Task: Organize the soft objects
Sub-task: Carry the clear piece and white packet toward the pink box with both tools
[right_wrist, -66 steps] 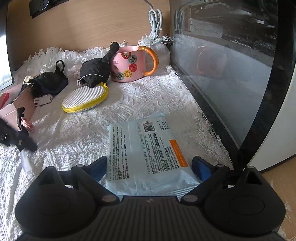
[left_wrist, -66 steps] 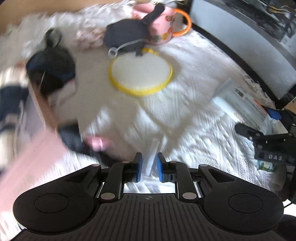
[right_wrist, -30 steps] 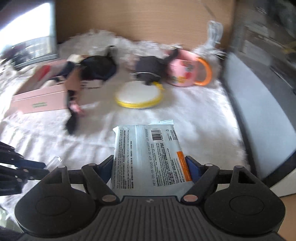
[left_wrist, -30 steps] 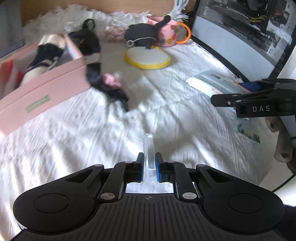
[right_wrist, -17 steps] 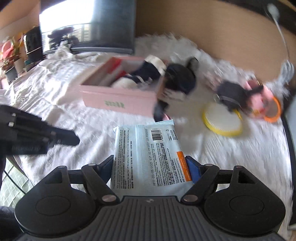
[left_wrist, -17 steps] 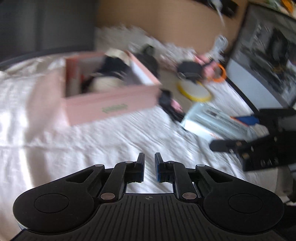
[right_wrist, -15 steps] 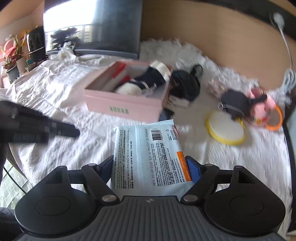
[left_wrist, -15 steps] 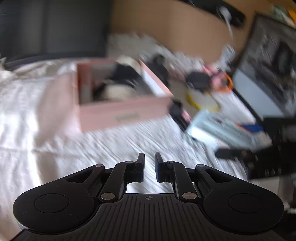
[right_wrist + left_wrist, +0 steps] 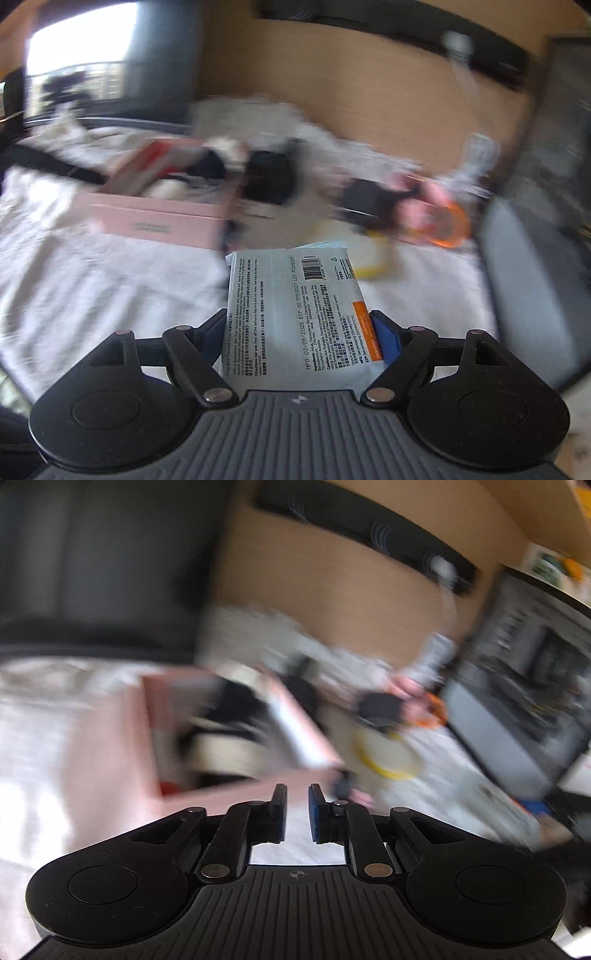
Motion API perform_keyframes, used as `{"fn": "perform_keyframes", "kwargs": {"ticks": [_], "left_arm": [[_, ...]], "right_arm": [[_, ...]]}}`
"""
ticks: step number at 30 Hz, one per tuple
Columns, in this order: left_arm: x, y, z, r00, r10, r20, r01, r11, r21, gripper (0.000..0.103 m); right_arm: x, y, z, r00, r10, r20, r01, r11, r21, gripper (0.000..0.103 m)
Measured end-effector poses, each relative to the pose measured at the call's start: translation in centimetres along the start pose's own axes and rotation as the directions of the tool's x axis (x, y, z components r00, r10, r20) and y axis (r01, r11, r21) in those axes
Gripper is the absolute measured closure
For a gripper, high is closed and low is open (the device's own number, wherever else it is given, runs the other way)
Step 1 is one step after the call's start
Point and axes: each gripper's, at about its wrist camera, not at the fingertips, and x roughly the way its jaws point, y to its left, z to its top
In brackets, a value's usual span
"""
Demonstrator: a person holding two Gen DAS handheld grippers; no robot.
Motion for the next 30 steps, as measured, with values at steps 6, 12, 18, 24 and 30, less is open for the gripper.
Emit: {"fn": "perform_keyframes", "kwargs": {"ticks": [6,12,18,24,30], "left_arm": [[5.9,-7.3,-4.7,0.96,-0.181,-0.214,0.216,0.965,0.149,0.085],[6.8,-8.9,-7.6,0.961,-0.051,-0.27,0.088,0.988,0.125,0.083],[8.6,-9.7,-8.6,0.954,0.042,-0.297,-0.033,0.999,0.036,0.083],[9.9,-12.0,-9.0,0.935,0.15,-0.321,-0.123,0.987,0.102,0.082],[10.0,-12.5,-9.1,0.919,0.197,-0.341,-0.18,0.98,0.082,0.082]], "right_arm": [[2.4,-5.4,-3.6,0.982,-0.165,-0.089,0.174,0.978,0.114,0.024],[4.9,-6.6,-6.7,0.978,-0.168,-0.125,0.185,0.973,0.139,0.023],[6.0,-6.0,-8.6,0.987,-0.105,-0.12,0.122,0.982,0.145,0.019],[6.1,-7.1,-8.6,0.993,-0.055,-0.102,0.065,0.992,0.106,0.017],[6.4,-7.7,-8.1,0.995,0.0,-0.099,0.008,0.996,0.086,0.024]]}}
